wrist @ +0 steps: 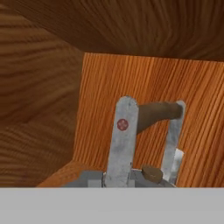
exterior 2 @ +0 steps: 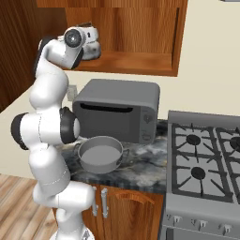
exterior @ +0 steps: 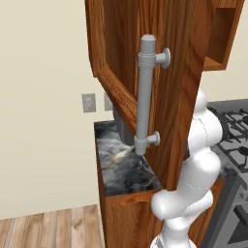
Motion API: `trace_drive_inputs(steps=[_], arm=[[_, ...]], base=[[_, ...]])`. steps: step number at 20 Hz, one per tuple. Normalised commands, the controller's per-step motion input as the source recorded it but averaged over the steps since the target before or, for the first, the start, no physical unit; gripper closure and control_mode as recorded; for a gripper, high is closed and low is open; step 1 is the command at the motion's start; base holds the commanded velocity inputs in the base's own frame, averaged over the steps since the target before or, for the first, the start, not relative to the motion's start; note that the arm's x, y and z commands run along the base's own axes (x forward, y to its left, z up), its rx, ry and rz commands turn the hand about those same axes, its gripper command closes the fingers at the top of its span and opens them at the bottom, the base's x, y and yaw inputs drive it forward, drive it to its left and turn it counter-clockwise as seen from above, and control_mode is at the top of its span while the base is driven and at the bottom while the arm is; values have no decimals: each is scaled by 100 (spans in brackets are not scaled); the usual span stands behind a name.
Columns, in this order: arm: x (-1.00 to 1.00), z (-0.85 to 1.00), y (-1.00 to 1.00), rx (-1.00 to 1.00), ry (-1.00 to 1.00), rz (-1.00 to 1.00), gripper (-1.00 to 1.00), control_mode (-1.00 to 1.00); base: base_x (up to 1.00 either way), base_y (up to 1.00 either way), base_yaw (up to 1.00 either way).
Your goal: Pick the kettle from the cabinet and place it on a stove burner. Then pick the pot from the counter and place it on another stove burner. Finally, turn both burners on.
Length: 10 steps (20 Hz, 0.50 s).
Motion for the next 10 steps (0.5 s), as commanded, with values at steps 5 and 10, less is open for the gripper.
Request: trace_drive_inputs(steps=[5, 10], arm=[[-24, 0, -20, 1, -1, 0, 100, -100], [-31, 0, -15, 0, -2, 0, 100, -100]], base=[[0, 0, 0], [0, 0, 0]])
